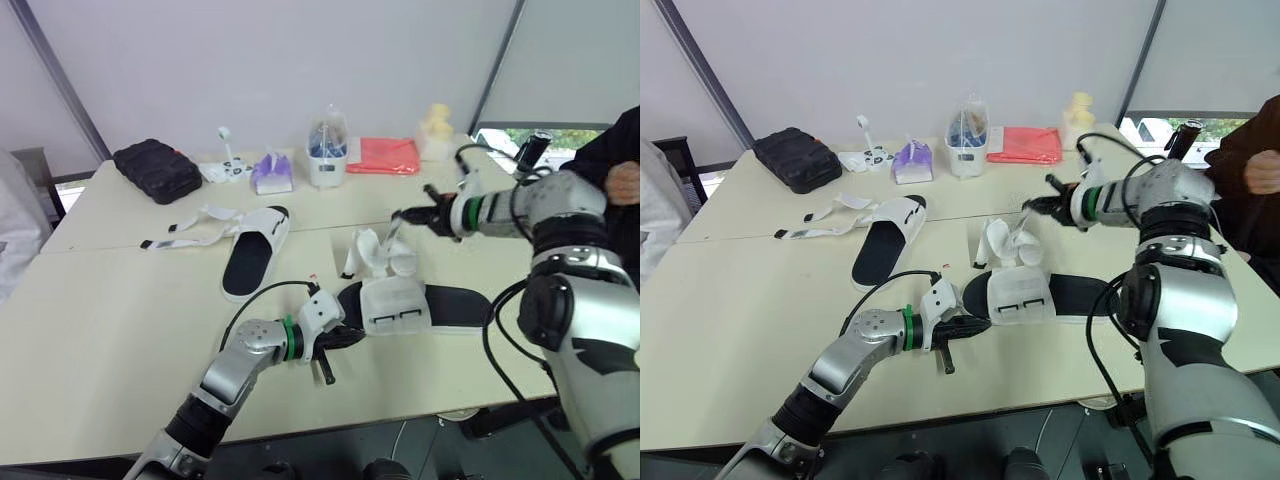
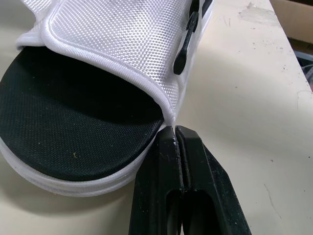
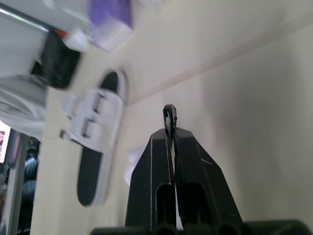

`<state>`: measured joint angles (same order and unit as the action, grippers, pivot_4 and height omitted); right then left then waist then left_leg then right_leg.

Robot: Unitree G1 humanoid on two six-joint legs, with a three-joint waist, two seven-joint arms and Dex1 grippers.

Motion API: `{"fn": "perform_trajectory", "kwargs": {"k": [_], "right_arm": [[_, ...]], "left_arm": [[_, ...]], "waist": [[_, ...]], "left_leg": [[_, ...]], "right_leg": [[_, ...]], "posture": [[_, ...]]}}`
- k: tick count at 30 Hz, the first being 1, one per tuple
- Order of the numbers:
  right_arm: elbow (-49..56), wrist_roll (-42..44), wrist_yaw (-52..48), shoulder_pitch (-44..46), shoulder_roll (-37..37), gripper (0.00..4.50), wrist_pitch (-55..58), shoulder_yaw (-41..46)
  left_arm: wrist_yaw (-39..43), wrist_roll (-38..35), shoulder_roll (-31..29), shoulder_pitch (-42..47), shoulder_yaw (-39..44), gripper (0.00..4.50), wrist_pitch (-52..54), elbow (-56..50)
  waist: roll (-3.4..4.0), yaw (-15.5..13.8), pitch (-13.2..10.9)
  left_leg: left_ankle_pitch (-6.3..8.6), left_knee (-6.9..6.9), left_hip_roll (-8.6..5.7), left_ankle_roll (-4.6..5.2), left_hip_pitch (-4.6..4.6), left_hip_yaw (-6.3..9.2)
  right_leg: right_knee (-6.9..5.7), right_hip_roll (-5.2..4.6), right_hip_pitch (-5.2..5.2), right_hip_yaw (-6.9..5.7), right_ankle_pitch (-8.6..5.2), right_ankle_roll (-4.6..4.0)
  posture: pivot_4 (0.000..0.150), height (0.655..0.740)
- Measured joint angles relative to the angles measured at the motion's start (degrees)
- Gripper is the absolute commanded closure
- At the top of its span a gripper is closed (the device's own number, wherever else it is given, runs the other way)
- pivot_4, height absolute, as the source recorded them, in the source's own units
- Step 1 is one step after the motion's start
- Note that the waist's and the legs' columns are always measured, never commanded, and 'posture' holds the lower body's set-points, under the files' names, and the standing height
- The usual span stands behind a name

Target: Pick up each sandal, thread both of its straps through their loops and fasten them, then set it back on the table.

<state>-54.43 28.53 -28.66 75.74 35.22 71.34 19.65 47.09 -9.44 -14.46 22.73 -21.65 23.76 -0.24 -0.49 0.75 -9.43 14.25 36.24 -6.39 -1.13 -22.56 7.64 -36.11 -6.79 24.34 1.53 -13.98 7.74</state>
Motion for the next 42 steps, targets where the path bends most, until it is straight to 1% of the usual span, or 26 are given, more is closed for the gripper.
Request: {"fn": "perform_trajectory", "kwargs": {"k": [3,6,7,8,11,14,17,20,22,25,26,27,29,31,32,34,37,38,39,40,41,42], "right_arm": [[7.72,1.68,-6.42,-3.97,1.72,4.46,-0.6,-0.97],[25.35,3.87,-17.93,-13.25,4.38,4.46,-4.76,-6.71],[33.47,4.61,-22.82,-17.64,6.02,4.46,-7.43,-9.1],[39.29,5.42,-26.26,-20.62,6.74,4.46,-9.61,-10.59],[55.75,5.86,-33.81,-30.21,8.8,4.46,-19.33,-13.42],[65.82,0.8,-37.11,-37.84,10.24,4.46,-34.14,-15.81],[71.34,-6.6,-39.33,-43.21,11.44,4.46,-51.81,-17.45],[75.93,-13.89,-39.71,-49.06,11.14,4.46,-74.28,-16.91],[78.21,-16.72,-40.72,-56.46,11.55,4.46,-88.46,-15.92],[77.95,-19.43,-43.58,-69.39,14.44,4.46,-101.41,-16.4],[77.29,-20.36,-43.81,-71.66,15.14,3.89,-104.45,-16.53],[76.32,-21.13,-43.59,-72.46,15.5,3.62,-106.62,-16.45],[72.97,-23.35,-41.92,-71.92,15.68,2.57,-110.68,-16.09],[67.35,-26.4,-39.43,-70.9,16.2,1.55,-115.15,-14.98],[65.42,-27.45,-38.53,-70.92,16.82,0.98,-116.33,-14.47],[60.55,-28.86,-36.74,-72.12,18.99,0.03,-117.08,-12.87],[55.54,-26.52,-35.75,-78.48,21.24,0.03,-114.0,-9.93],[56.51,-22.1,-34.9,-81.91,21.26,0.03,-105.91,-8.71],[59.17,-15.69,-33.65,-84.76,21.64,0.03,-94.77,-7.97],[62.17,-8.32,-32.12,-86.48,22.59,0.03,-83.21,-7.38],[66.99,3.65,-29.12,-87.83,25.36,0.03,-66.42,-6.15],[69.04,9.61,-27.76,-87.87,26.76,0.03,-58.79,-5.23]], "left_arm": [[0.4,-0.04,-0.05,0.11,-0.04,4.5,0.08,0.12],[1.36,-0.06,-0.23,0.62,-0.06,4.5,0.04,0.58],[1.69,-0.05,-0.27,0.9,-0.06,4.5,-0.04,0.79],[1.99,-0.04,-0.4,1.1,-0.09,4.5,-0.14,0.98],[2.89,-0.04,-0.52,1.76,-0.09,4.5,-0.3,1.72],[3.43,-0.05,-0.6,1.89,-0.08,4.5,-0.32,1.93],[3.95,-0.06,-0.83,1.85,-0.03,4.5,-0.32,2.02],[4.38,-0.06,-0.81,1.95,0.01,4.5,-0.32,2.51],[4.86,-0.06,-0.44,2.3,-0.09,4.5,-0.39,3.41],[5.33,-0.06,-0.05,2.92,0.07,4.5,-0.67,5.21],[5.49,-0.06,-0.03,3.04,0.17,4.5,-0.76,6.06],[5.68,-0.06,0.11,3.47,0.17,4.5,-0.77,7.15],[5.97,-0.08,1.06,4.66,0.18,4.5,-0.89,8.38],[6.55,-0.43,1.92,5.58,0.2,4.5,-1.54,8.59],[6.68,-0.61,1.9,5.75,0.37,4.5,-1.69,8.62],[6.84,-1.03,1.51,6.31,1.19,4.5,-1.73,9.22],[6.73,-1.73,1.57,6.46,2.87,4.5,-1.57,9.31],[6.65,-2.3,1.64,6.76,3.38,4.5,-1.44,9.36],[6.62,-2.51,1.68,7.11,3.9,4.5,-1.41,9.44],[6.59,-2.55,1.74,7.51,4.44,4.5,-1.43,9.61],[6.58,-2.53,1.95,8.21,4.53,4.5,-1.48,10.08],[6.65,-2.43,1.95,8.6,4.45,4.5,-1.7,10.53]], "waist": [[0.0,0.03,0.0],[0.0,0.03,0.0],[0.0,-0.03,0.0],[0.0,-0.02,0.0],[0.0,-0.05,0.0],[0.0,-0.13,0.0],[-0.01,-0.15,0.0],[-0.02,-0.29,0.0],[-0.1,-0.71,0.03],[-0.13,-1.43,0.02],[-0.11,-1.43,0.03],[-0.11,-1.24,0.03],[-0.15,-1.21,0.01],[-0.18,-1.45,-0.01],[-0.18,-1.53,-0.01],[-0.19,-1.63,-0.02],[-0.22,-1.7,-0.03],[-0.22,-1.59,-0.03],[-0.19,-1.59,-0.02],[-0.18,-1.38,-0.01],[-0.09,-1.21,0.03],[-0.08,-1.2,0.03]], "left_leg": [[0.03,-0.01,0.01,0.04,0.0,0.0],[0.03,0.0,0.03,0.05,0.0,0.01],[0.05,0.0,0.04,0.07,0.0,0.02],[0.04,0.01,0.04,0.07,0.0,0.01],[0.04,0.06,0.04,0.07,0.01,0.0],[0.04,0.11,0.04,0.07,0.03,0.0],[0.03,0.13,0.03,0.04,0.05,0.0],[-0.01,0.12,0.04,-0.04,0.07,0.0],[-0.02,0.12,0.03,-0.04,0.1,0.03],[0.0,0.22,0.02,-0.02,0.19,0.01],[0.03,0.27,0.02,0.04,0.2,0.01],[0.07,0.34,0.04,0.1,0.26,-0.01],[0.18,0.38,0.07,0.29,0.46,0.01],[0.25,0.36,0.09,0.4,0.84,0.02],[0.27,0.33,0.08,0.42,0.92,0.02],[0.29,0.29,0.06,0.45,0.96,0.04],[0.3,0.19,0.05,0.46,0.95,0.09],[0.3,0.14,0.05,0.46,0.94,0.08],[0.29,0.1,0.06,0.46,0.94,0.09],[0.3,0.11,0.08,0.46,0.96,0.07],[0.3,0.11,0.11,0.47,0.95,0.03],[0.3,0.12,0.12,0.47,0.98,0.02]], "right_leg": [[0.0,0.01,0.0,-0.01,0.0,0.0],[0.0,0.01,0.01,-0.03,-0.01,0.02],[0.01,0.01,0.01,-0.05,-0.01,0.03],[0.0,0.01,0.01,-0.06,-0.01,0.03],[0.0,0.01,-0.01,-0.07,0.01,0.07],[-0.01,0.01,-0.05,-0.07,0.03,0.1],[-0.01,0.01,-0.07,-0.07,0.04,0.11],[0.01,0.01,-0.1,-0.07,0.03,0.11],[0.04,0.01,-0.2,-0.09,0.03,0.11],[0.07,0.02,-0.34,-0.09,0.03,0.11],[0.05,0.02,-0.37,-0.08,0.03,0.11],[0.05,0.04,-0.45,-0.07,0.04,0.11],[0.07,0.08,-0.7,-0.09,0.03,0.11],[0.13,0.08,-1.12,-0.11,0.0,0.1],[0.14,0.08,-1.2,-0.11,0.0,0.11],[0.17,0.07,-1.24,-0.11,-0.02,0.12],[0.26,0.06,-1.23,-0.1,-0.02,0.13],[0.26,0.04,-1.2,-0.08,-0.02,0.13],[0.25,0.03,-1.17,-0.07,-0.02,0.13],[0.26,0.02,-1.16,-0.06,-0.02,0.12],[0.26,0.01,-1.15,-0.02,-0.01,0.1],[0.27,0.02,-1.18,-0.02,-0.01,0.09]], "posture": [[0.15,0.74],[0.15,0.74],[0.15,0.74],[0.15,0.74],[0.15,0.74],[0.15,0.74],[0.15,0.74],[0.15,0.74],[0.15,0.74],[0.15,0.74],[0.15,0.74],[0.15,0.74],[0.15,0.74],[0.15,0.74],[0.15,0.74],[0.15,0.74],[0.15,0.74],[0.15,0.74],[0.15,0.74],[0.15,0.74],[0.15,0.74],[0.15,0.74]]}}
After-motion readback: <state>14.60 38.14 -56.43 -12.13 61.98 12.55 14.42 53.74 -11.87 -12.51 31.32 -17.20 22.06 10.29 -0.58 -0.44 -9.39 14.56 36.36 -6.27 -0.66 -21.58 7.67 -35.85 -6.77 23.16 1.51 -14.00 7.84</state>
